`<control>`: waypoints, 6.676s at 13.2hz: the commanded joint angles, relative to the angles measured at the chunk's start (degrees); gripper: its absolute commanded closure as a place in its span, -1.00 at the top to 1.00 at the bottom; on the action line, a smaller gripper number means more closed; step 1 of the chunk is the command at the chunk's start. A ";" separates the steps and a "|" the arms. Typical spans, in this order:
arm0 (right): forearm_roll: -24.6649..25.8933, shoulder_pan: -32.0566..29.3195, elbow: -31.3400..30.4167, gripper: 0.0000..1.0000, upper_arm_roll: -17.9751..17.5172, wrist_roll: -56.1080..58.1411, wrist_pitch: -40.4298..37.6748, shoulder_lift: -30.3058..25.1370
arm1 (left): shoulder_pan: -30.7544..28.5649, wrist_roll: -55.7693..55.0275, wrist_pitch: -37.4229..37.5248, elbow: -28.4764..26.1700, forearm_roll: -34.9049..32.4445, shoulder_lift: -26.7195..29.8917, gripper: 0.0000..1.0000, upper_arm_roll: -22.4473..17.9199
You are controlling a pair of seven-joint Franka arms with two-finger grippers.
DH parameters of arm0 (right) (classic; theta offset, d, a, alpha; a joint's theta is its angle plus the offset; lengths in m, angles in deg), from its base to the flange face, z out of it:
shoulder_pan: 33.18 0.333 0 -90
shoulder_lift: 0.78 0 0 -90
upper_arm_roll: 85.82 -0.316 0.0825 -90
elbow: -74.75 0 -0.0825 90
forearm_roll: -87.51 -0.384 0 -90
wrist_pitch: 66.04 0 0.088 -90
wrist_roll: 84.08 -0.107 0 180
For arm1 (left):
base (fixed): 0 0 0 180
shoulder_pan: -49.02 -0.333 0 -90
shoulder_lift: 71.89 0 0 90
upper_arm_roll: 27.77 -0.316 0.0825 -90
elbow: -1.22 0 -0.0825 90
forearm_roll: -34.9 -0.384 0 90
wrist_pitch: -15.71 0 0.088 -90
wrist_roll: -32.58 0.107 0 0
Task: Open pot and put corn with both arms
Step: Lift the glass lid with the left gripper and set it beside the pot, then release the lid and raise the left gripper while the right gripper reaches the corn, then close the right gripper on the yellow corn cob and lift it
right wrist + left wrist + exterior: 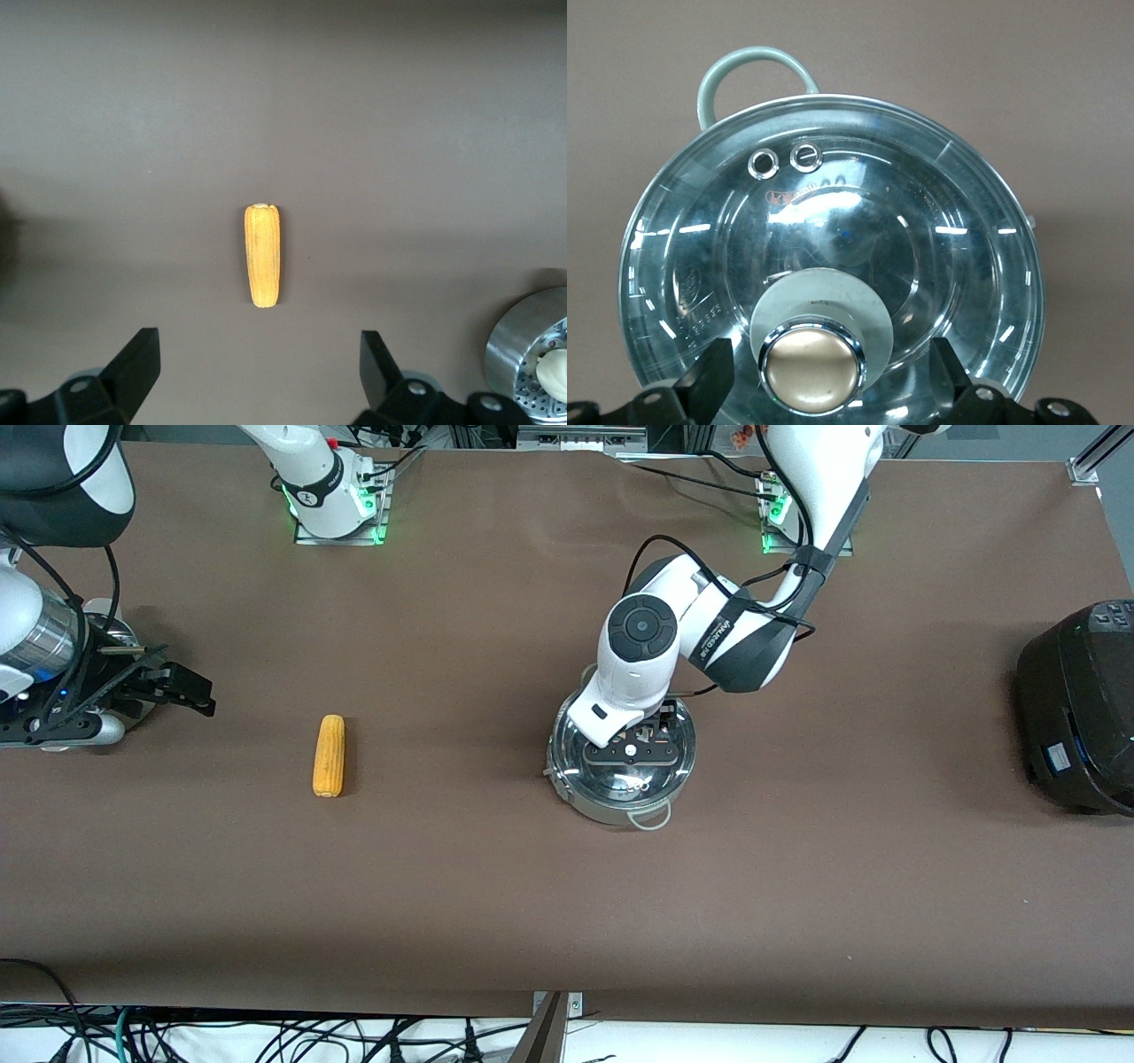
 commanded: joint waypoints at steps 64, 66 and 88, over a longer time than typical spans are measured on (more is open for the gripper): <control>0.25 1.01 -29.17 0.91 -3.25 -1.74 43.21 13.82 | -37.79 49.82 27.56 -4.09 4.46 26.35 1.00 3.04; 0.34 1.01 -29.43 0.85 -3.25 -0.86 44.71 15.15 | -37.44 49.64 29.85 -2.32 4.55 27.57 1.00 3.91; 0.60 6.18 -6.70 -0.58 -3.07 0.73 19.18 17.78 | -28.29 40.06 14.92 -21.22 5.43 41.47 1.00 -9.53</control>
